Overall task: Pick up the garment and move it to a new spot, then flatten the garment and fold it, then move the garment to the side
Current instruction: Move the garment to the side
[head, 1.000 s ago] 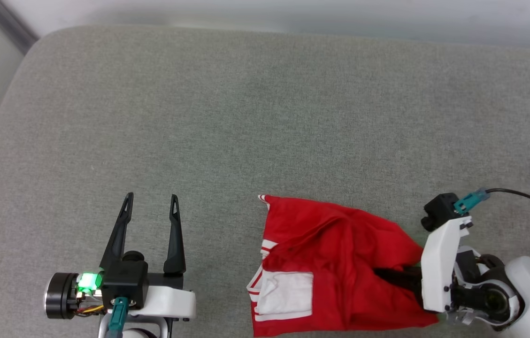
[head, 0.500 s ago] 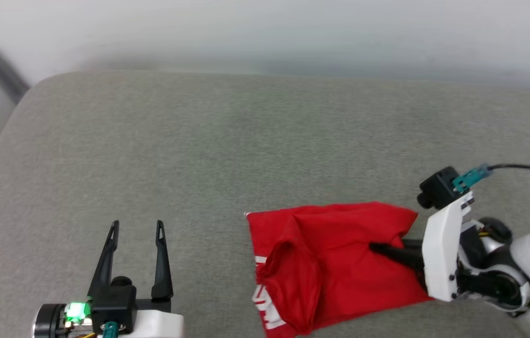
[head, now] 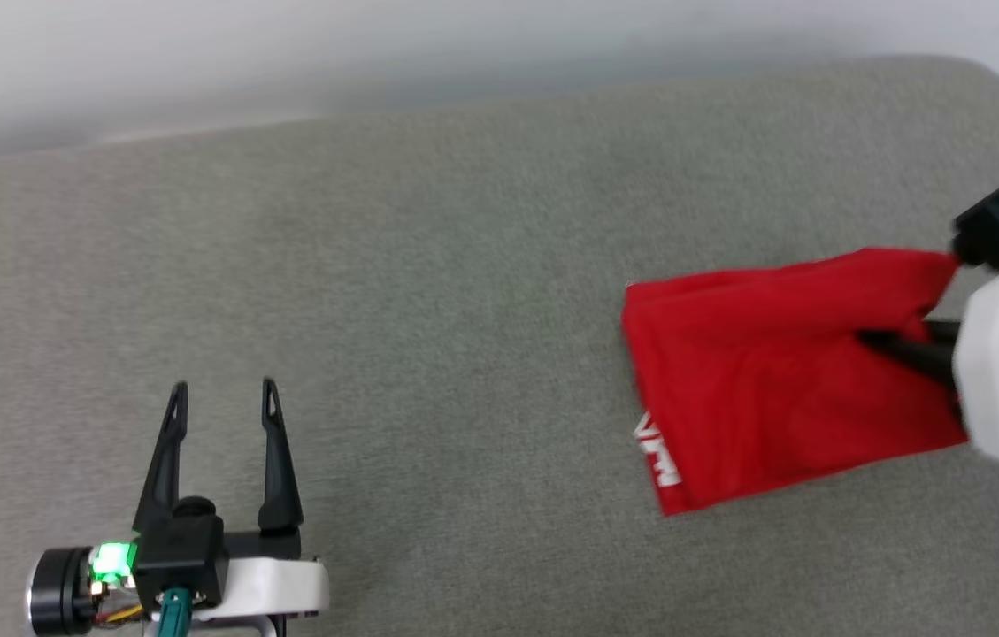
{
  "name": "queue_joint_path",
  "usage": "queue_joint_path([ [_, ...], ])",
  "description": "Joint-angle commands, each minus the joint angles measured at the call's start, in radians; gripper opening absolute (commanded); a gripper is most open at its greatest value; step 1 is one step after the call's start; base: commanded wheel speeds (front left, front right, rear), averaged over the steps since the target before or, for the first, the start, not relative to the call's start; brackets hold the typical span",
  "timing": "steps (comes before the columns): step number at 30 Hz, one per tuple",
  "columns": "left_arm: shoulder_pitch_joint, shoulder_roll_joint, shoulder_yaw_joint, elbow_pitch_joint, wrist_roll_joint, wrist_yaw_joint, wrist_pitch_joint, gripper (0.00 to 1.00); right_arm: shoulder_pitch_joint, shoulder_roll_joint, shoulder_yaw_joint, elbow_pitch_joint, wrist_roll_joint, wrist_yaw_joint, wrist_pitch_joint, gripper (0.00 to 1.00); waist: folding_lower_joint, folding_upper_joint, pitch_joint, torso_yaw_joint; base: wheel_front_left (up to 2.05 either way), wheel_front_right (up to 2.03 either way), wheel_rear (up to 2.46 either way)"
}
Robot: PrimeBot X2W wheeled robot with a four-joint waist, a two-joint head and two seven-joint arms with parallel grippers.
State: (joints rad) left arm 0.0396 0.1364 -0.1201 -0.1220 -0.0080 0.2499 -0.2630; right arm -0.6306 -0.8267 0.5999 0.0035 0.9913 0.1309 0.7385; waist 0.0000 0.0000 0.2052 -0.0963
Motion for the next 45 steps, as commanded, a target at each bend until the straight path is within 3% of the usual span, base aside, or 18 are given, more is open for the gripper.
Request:
queue_joint_path([
  [1,-0.017,0.005,0.002,-0.005,0.006,-0.002,-0.002,1.0,-0.021,-0.006,-0.008,0.011,-0.009,0.0,-0.003,0.0,0.0,0.0,0.055,-0.05,0.0,0.0,0.0],
  [8,-0.098,0.03,-0.015,-0.029,0.017,-0.029,-0.002,1.0,-0.06,-0.128,-0.054,0.135,-0.124,-0.001,-0.024,0.0,0.0,0.0,0.162,-0.058,0.0,0.0,0.0],
  [14,-0.147,0.05,-0.019,-0.046,0.02,-0.036,-0.002,1.0,-0.111,-0.167,-0.117,0.268,-0.207,-0.001,-0.046,0.0,0.0,0.0,0.24,-0.044,0.0,0.0,0.0],
  [22,-0.193,0.068,-0.025,-0.068,0.019,-0.037,-0.002,1.0,-0.165,-0.14,-0.249,0.435,-0.294,-0.001,-0.058,0.0,0.0,0.0,0.324,-0.022,0.0,0.0,0.0],
  [30,-0.208,0.073,-0.037,-0.065,0.015,-0.027,-0.002,1.0,-0.144,-0.049,-0.422,0.549,-0.384,-0.001,-0.077,0.0,0.0,0.0,0.343,-0.011,0.0,0.0,0.0],
  [31,-0.205,0.072,-0.039,-0.061,0.014,-0.025,-0.002,1.0,-0.137,-0.041,-0.434,0.556,-0.401,-0.001,-0.075,0.29,0.0,0.0,0.336,-0.01,0.0,0.0,0.0],
  [32,-0.203,0.07,-0.041,-0.057,0.013,-0.023,-0.002,1.0,-0.133,-0.034,-0.441,0.556,-0.421,-0.001,-0.075,1.0,0.0,0.0,0.327,-0.008,0.0,0.0,0.0],
  [38,-0.166,0.057,-0.048,-0.037,0.007,-0.01,-0.002,1.0,-0.123,-0.005,-0.471,0.515,-0.62,-0.001,-0.159,1.0,0.0,0.0,0.228,0.002,0.0,0.0,0.0],
  [45,-0.092,0.044,-0.052,-0.029,0.0,0.005,-0.002,1.0,-0.125,0.124,-0.548,0.411,-0.764,-0.001,-0.478,1.0,0.0,0.0,0.102,0.029,0.0,0.0,0.0],
])
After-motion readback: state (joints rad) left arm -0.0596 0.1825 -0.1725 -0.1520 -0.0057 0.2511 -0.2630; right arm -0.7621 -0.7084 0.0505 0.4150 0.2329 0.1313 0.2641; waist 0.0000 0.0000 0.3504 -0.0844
